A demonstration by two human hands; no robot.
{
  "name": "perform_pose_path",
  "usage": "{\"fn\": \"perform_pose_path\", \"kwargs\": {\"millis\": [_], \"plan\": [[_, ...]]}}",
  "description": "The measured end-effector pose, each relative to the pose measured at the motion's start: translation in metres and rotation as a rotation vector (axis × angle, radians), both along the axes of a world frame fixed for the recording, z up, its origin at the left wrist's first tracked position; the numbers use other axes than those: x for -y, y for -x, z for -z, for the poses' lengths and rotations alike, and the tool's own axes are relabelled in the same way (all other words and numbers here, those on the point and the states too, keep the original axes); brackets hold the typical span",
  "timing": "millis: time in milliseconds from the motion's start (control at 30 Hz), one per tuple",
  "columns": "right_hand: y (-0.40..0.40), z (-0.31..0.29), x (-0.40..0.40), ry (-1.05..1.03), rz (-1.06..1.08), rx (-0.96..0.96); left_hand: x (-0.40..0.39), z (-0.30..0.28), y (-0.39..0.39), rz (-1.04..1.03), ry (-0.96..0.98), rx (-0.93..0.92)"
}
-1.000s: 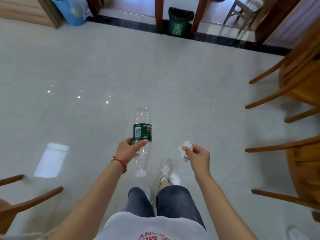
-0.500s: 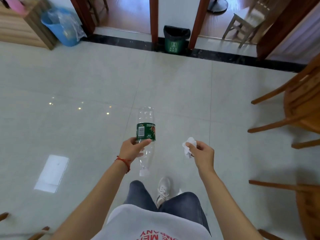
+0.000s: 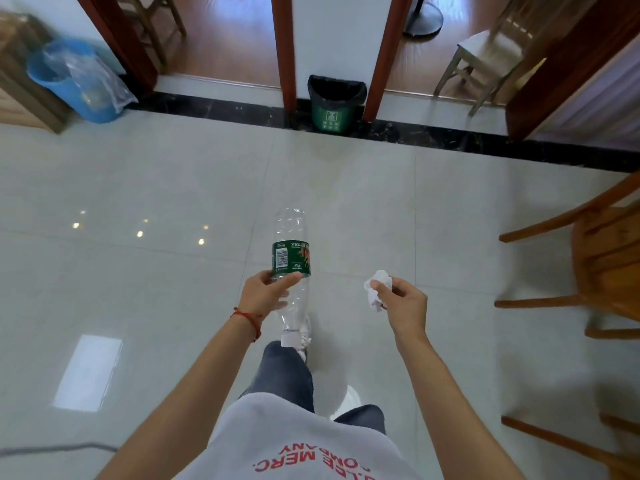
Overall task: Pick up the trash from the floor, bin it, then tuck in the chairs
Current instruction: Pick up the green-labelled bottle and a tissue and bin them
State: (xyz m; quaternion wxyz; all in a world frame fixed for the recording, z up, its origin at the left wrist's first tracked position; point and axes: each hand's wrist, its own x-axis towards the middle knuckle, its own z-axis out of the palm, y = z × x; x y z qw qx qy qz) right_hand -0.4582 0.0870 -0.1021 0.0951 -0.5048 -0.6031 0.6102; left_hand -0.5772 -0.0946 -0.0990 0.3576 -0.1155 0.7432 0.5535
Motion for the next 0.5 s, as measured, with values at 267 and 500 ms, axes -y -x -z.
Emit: {"fn": "perform_pose_path", "kwargs": {"millis": [267, 500], "plan": [[0.130, -0.011, -0.063, -0.003, 0.041, -0.008, -0.073, -0.015, 0.140, 0.055, -0.008, -0.005], [0.230, -0.011, -0.141, -0.035, 0.043, -0.033, -0.148, -0.012, 0.241, 0.024, -0.027, 0.011]]}}
